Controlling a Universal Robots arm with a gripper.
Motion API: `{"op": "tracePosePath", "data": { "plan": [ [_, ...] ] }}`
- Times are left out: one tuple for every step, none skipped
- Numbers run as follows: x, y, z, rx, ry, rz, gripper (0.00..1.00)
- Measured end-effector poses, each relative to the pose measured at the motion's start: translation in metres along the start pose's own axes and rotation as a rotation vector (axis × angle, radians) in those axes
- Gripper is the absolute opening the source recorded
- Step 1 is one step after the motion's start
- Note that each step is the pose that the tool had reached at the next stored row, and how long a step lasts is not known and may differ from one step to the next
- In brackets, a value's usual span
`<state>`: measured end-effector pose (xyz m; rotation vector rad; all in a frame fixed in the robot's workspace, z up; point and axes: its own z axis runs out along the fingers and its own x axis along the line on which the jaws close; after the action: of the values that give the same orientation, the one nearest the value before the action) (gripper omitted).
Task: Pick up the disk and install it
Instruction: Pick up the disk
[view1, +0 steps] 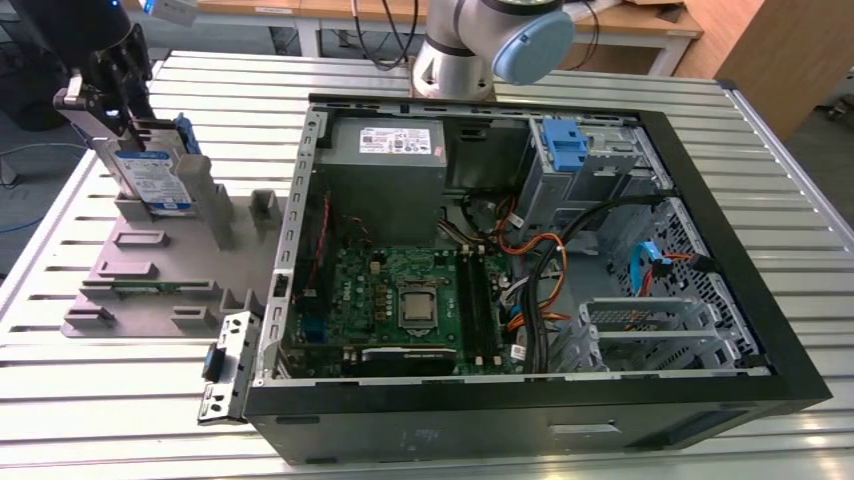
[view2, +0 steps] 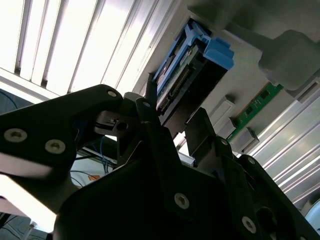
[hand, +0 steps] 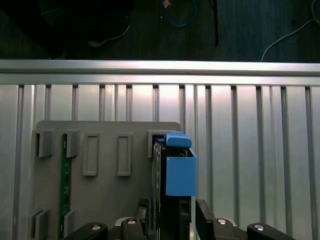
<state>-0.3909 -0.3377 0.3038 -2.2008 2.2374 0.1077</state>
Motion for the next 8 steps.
{"op": "tracePosePath", "data": {
  "plan": [
    [0.0000,0.0000,0.0000,0.0000,0.0000,0.000,0.49],
    [0.0000,0.0000,0.0000,0.0000,0.0001,0.000,0.49],
    [0.0000,0.0000,0.0000,0.0000,0.0000,0.000,0.49],
    [0.0000,0.0000,0.0000,0.0000,0.0001,0.000,0.48],
    [0.0000,0.0000,-0.0001,0.0000,0.0001,0.000,0.48],
    [0.0000,0.0000,-0.0001,0.0000,0.0003,0.000,0.42],
    [0.0000,0.0000,-0.0001,-0.0001,0.0002,0.000,0.35],
    [0.0000,0.0000,-0.0001,0.0000,0.0002,0.000,0.35]
  ]
}}
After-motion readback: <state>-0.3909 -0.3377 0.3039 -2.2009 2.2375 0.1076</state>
